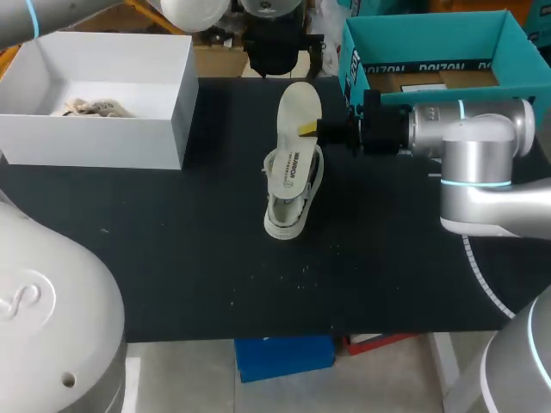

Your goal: Take the shoe out of the shoebox, open the shoe tongue, remove and reinsert the insole, then place the shoe into the shoebox

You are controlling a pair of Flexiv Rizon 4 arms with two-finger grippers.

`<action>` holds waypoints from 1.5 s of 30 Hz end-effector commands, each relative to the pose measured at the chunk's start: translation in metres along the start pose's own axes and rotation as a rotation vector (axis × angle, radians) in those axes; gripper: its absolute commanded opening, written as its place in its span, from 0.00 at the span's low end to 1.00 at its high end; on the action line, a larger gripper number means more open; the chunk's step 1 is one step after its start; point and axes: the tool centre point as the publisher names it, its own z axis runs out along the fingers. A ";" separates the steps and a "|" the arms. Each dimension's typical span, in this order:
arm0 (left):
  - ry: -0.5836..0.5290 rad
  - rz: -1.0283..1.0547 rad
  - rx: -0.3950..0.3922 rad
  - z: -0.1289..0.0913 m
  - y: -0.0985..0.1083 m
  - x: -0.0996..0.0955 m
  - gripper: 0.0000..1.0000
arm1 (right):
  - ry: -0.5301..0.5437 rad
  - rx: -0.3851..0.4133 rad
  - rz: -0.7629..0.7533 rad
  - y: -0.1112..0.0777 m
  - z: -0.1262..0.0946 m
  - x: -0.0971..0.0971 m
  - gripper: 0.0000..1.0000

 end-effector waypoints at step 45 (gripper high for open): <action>0.007 0.013 0.058 -0.017 -0.158 -0.037 1.00 | -0.001 -0.003 0.000 0.000 0.001 0.000 0.00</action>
